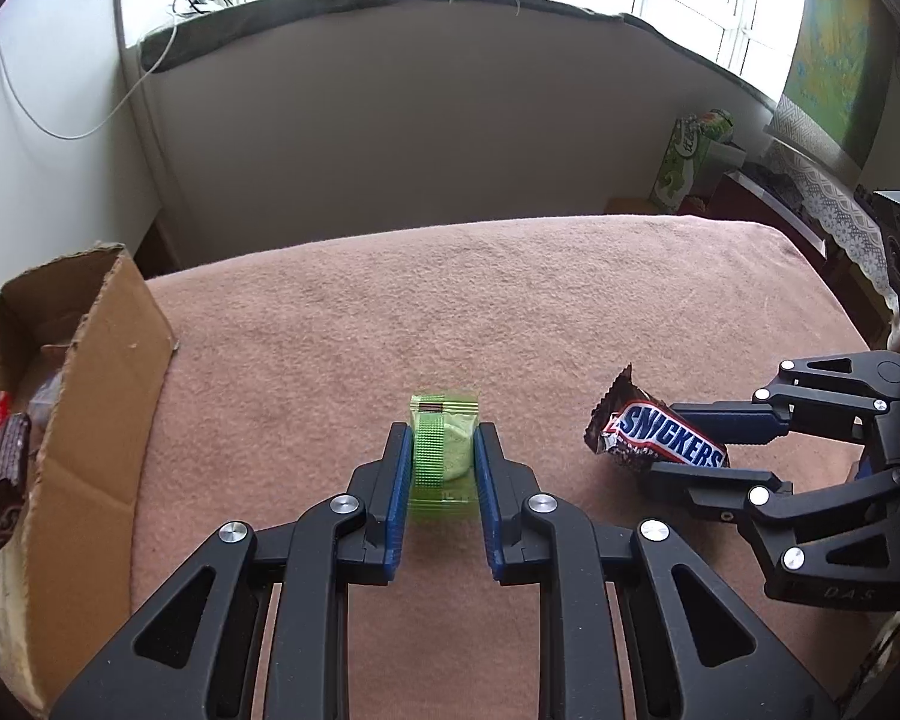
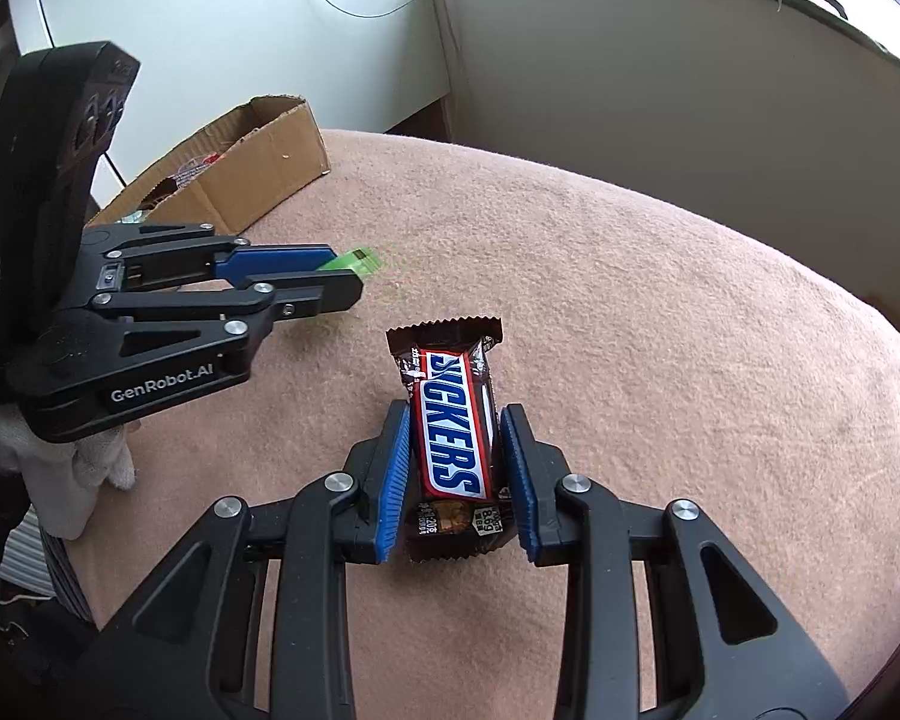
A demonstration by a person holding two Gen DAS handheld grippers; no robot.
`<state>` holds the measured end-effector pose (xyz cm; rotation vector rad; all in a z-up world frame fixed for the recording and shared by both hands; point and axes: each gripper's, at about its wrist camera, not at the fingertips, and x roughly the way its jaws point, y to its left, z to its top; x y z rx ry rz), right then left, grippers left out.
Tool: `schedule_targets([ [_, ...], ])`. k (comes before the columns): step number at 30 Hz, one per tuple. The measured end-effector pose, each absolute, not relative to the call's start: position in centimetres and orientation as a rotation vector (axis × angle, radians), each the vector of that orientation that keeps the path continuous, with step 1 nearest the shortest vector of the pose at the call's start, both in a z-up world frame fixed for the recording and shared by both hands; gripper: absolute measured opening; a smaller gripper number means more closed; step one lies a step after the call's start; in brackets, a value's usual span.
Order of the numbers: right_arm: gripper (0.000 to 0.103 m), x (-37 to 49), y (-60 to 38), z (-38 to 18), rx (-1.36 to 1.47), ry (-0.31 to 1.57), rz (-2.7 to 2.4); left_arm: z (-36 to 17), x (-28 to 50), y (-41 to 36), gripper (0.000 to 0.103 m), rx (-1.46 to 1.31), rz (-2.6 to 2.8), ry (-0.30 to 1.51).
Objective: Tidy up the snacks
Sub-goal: 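Carry the light green packet and Snickers bar over the box with both grippers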
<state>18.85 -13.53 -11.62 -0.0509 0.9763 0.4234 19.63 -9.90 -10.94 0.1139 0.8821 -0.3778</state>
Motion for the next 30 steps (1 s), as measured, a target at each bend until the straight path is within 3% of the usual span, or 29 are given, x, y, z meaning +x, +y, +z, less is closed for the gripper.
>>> schedule_targets([
  [13,0.031,14.3,-14.7,-7.1,0.060,0.852,0.368,-7.5,13.9,-5.9,0.019,0.023,-0.315,0.767],
  [30,0.031,13.4,-5.3,-1.5,0.022,0.719,0.469,-4.6,9.9,1.3,0.019,-0.059,-0.188,0.646],
])
